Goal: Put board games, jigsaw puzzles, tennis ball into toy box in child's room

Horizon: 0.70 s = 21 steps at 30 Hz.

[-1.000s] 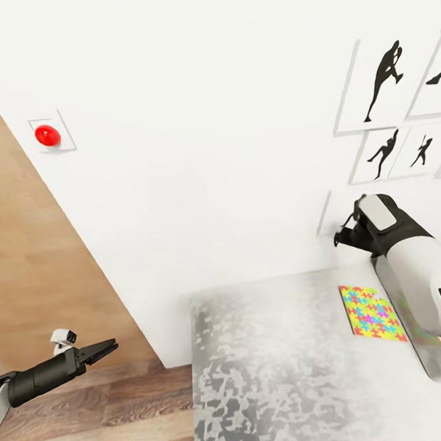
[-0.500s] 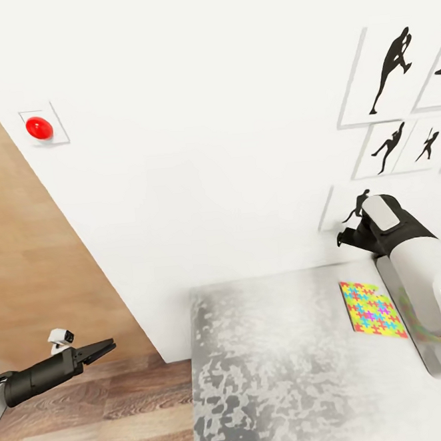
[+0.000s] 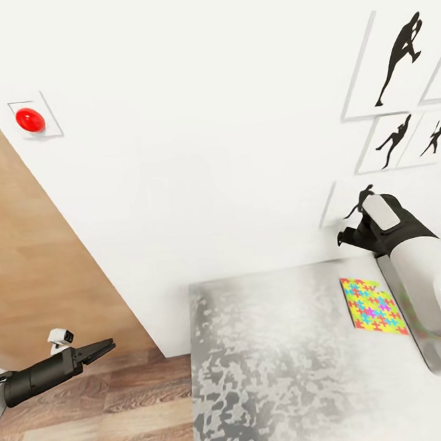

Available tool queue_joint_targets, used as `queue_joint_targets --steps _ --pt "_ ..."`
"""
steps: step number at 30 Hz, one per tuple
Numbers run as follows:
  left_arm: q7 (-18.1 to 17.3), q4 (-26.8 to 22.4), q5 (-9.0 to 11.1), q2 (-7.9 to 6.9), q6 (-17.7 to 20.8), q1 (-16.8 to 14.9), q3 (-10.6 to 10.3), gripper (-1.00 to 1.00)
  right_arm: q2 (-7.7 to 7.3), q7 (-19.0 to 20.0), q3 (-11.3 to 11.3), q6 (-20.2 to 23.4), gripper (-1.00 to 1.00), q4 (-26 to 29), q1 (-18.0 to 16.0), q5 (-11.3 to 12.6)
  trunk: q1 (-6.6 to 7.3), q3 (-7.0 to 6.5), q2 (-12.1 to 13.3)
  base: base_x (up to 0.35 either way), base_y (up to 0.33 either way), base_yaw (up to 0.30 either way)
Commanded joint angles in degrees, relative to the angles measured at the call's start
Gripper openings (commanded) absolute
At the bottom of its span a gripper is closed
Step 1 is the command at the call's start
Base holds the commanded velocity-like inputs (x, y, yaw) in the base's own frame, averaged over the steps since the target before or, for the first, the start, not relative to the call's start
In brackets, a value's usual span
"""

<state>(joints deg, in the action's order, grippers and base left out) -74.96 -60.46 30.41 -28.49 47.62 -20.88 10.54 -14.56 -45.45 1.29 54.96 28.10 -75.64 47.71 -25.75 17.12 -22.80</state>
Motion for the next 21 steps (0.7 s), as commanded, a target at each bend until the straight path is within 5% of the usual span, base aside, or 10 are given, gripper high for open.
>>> queue_joint_targets --steps 1,21 --pt "-0.1 0.0 0.2 -0.03 0.5 0.0 0.0 1.00 0.00 -0.5 0.1 0.1 1.00 0.1 -0.1 0.5 -0.03 0.20 -0.1 0.000 0.000 0.000" --pt "-0.2 0.0 0.3 -0.43 0.4 0.0 0.0 1.00 0.06 -0.5 -2.2 0.1 1.00 0.3 -0.1 0.5 -0.03 1.54 -0.1 -0.035 -0.049 0.000"
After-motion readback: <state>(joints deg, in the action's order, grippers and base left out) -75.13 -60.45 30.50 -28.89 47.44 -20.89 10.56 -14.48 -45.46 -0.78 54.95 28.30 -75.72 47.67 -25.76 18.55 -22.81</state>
